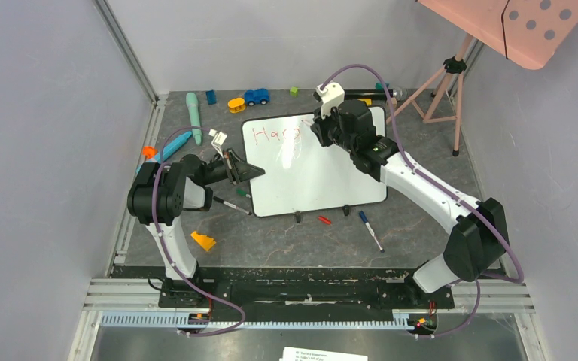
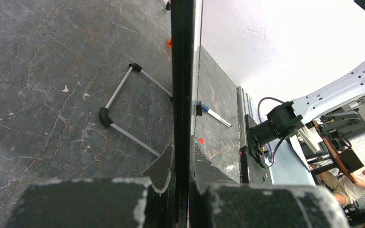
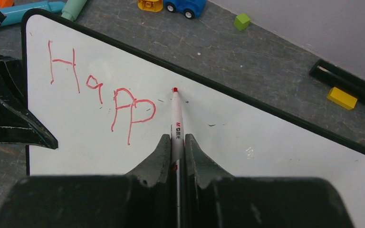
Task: Write a sentence on the whiteboard
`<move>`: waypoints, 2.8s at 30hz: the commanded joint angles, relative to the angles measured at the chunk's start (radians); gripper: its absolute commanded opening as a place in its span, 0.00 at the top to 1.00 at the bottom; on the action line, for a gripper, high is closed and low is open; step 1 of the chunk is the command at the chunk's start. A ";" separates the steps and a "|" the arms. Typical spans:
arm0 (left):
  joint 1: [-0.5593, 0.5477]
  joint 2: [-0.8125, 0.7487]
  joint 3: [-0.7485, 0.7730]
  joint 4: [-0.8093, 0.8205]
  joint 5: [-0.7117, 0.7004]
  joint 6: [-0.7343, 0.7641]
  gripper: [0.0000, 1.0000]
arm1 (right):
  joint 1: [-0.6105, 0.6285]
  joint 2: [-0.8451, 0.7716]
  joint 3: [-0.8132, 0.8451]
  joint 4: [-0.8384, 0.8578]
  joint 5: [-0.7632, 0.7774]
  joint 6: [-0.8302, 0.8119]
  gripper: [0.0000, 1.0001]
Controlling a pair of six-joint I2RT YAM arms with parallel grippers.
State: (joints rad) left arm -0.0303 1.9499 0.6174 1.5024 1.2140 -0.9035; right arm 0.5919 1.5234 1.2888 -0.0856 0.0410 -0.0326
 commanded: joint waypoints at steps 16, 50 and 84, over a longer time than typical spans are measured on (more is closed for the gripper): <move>-0.011 -0.008 -0.008 0.055 0.014 0.091 0.98 | -0.006 -0.017 0.018 -0.010 -0.011 -0.011 1.00; -0.010 -0.008 -0.010 0.055 0.013 0.092 0.98 | -0.005 -0.044 -0.038 0.021 -0.061 -0.003 1.00; -0.010 -0.010 -0.009 0.055 0.013 0.092 0.98 | -0.006 -0.080 -0.134 0.006 -0.069 -0.006 1.00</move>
State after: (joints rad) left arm -0.0303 1.9499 0.6170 1.5028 1.2144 -0.9031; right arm 0.5911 1.4731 1.1877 -0.0826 -0.0273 -0.0341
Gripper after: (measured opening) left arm 0.095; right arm 0.110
